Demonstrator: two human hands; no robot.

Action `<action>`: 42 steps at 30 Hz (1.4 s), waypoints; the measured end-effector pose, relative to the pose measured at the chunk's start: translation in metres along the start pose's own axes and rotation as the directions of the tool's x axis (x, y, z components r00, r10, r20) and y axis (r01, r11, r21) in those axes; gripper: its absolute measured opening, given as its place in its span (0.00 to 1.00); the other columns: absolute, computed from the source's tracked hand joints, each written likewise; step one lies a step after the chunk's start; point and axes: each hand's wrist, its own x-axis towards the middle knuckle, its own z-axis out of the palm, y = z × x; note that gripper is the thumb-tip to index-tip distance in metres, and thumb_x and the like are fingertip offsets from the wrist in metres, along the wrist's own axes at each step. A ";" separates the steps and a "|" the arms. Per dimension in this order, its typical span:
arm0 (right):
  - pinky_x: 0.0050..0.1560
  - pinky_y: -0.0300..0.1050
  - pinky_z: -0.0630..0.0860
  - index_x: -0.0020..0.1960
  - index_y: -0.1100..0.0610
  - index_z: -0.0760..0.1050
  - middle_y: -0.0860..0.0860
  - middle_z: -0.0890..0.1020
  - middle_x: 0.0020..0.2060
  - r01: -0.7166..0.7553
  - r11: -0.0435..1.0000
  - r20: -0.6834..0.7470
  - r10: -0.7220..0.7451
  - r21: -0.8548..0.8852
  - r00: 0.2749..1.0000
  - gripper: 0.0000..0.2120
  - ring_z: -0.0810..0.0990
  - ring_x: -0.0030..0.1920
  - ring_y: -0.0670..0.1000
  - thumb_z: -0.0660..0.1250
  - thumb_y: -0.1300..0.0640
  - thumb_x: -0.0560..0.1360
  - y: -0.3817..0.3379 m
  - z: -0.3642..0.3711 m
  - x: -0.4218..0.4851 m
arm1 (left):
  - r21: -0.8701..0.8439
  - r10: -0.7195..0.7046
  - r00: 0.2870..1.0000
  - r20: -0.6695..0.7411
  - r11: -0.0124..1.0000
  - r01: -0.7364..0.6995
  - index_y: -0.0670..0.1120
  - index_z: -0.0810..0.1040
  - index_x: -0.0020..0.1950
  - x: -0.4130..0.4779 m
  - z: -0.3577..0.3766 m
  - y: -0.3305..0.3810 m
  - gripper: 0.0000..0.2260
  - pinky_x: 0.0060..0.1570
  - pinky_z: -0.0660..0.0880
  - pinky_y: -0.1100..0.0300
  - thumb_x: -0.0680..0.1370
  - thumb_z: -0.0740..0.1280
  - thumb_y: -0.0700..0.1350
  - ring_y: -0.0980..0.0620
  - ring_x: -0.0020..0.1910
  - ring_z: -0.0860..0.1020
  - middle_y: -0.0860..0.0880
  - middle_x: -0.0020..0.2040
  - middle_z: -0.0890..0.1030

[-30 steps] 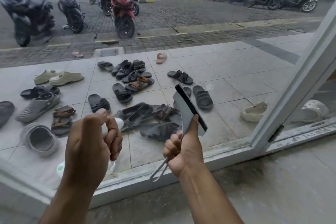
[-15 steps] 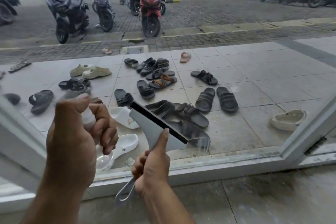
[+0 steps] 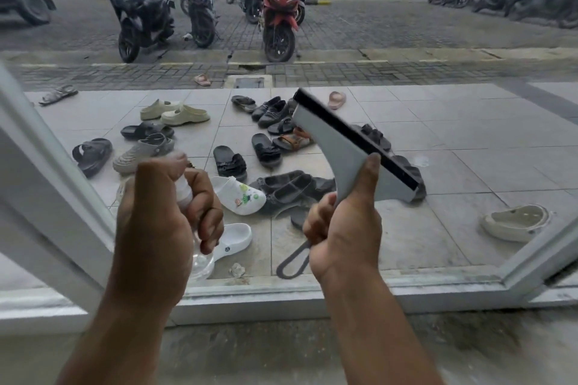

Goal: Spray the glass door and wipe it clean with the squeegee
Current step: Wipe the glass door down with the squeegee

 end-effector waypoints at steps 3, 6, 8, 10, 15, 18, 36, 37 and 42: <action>0.21 0.37 0.59 0.39 0.56 0.69 0.50 0.64 0.24 0.042 0.995 0.010 -0.041 -0.092 0.999 0.28 0.60 0.22 0.47 0.64 0.30 0.72 0.023 -0.009 0.004 | 0.034 -0.023 1.000 0.010 0.999 0.022 0.46 0.62 0.25 0.001 -0.001 -0.008 0.20 0.23 0.60 0.61 0.69 0.56 0.59 0.48 0.22 0.61 0.42 0.23 0.59; 0.22 0.39 0.59 0.40 0.58 0.70 0.50 0.65 0.24 0.062 0.975 0.011 -0.061 -0.214 0.998 0.27 0.61 0.22 0.47 0.64 0.32 0.73 0.059 -0.026 0.011 | 0.034 -0.044 0.999 0.000 0.998 0.044 0.47 0.62 0.24 0.003 0.001 -0.014 0.19 0.23 0.60 0.61 0.68 0.57 0.60 0.48 0.22 0.60 0.42 0.24 0.59; 0.24 0.41 0.60 0.36 0.57 0.71 0.50 0.67 0.24 0.060 0.948 0.011 -0.060 -0.313 0.998 0.27 0.63 0.22 0.48 0.64 0.32 0.72 0.086 -0.040 0.014 | 0.035 -0.049 0.999 0.006 0.998 0.049 0.48 0.63 0.23 0.004 0.003 -0.017 0.19 0.23 0.60 0.61 0.67 0.57 0.60 0.48 0.22 0.60 0.43 0.23 0.59; 0.25 0.41 0.62 0.32 0.55 0.72 0.49 0.69 0.22 0.084 0.918 -0.003 -0.092 -0.388 0.996 0.27 0.66 0.23 0.48 0.65 0.30 0.68 0.103 -0.052 0.020 | 0.033 -0.054 0.998 0.012 0.998 0.053 0.49 0.63 0.23 0.004 0.005 -0.019 0.19 0.22 0.60 0.61 0.68 0.57 0.60 0.48 0.21 0.60 0.44 0.22 0.60; 0.28 0.34 0.71 0.33 0.58 0.79 0.46 0.81 0.25 0.149 0.792 0.005 -0.181 -0.592 0.983 0.24 0.80 0.27 0.42 0.68 0.37 0.71 0.120 -0.092 0.035 | 0.028 -0.076 0.997 0.012 0.997 0.076 0.46 0.62 0.25 -0.006 0.006 -0.024 0.19 0.22 0.60 0.61 0.73 0.54 0.54 0.48 0.22 0.60 0.42 0.23 0.59; 0.30 0.34 0.72 0.34 0.60 0.81 0.48 0.84 0.28 0.133 0.695 0.016 -0.173 -0.706 0.985 0.28 0.83 0.31 0.42 0.67 0.33 0.69 0.129 -0.117 0.042 | 0.009 -0.114 0.993 0.017 0.993 0.114 0.44 0.61 0.26 -0.015 0.003 -0.038 0.20 0.23 0.60 0.60 0.72 0.56 0.56 0.49 0.22 0.59 0.43 0.23 0.58; 0.32 0.48 0.80 0.42 0.57 0.81 0.51 0.82 0.32 0.535 -0.253 0.588 -0.433 -0.806 0.683 0.36 0.82 0.34 0.53 0.55 0.25 0.73 0.001 -0.095 0.054 | 0.044 -0.179 0.982 0.055 0.983 0.176 0.43 0.61 0.27 -0.025 0.005 -0.057 0.20 0.22 0.59 0.61 0.74 0.53 0.55 0.49 0.23 0.60 0.43 0.23 0.60; 0.33 0.48 0.80 0.42 0.55 0.81 0.50 0.81 0.31 0.516 -0.298 0.595 -0.405 -0.803 0.694 0.34 0.82 0.34 0.54 0.55 0.25 0.73 -0.009 -0.097 0.054 | 0.044 -0.184 0.981 0.054 0.982 0.182 0.43 0.60 0.28 -0.025 0.004 -0.058 0.20 0.22 0.60 0.61 0.74 0.53 0.55 0.49 0.22 0.60 0.43 0.23 0.60; 0.30 0.43 0.75 0.37 0.54 0.75 0.46 0.78 0.28 0.394 -0.205 0.442 -0.325 -0.896 0.836 0.32 0.79 0.31 0.48 0.55 0.25 0.72 -0.028 -0.130 0.063 | 0.046 -0.194 0.979 0.060 0.980 0.191 0.43 0.60 0.29 -0.022 0.005 -0.064 0.19 0.21 0.60 0.61 0.74 0.53 0.55 0.48 0.22 0.60 0.43 0.24 0.59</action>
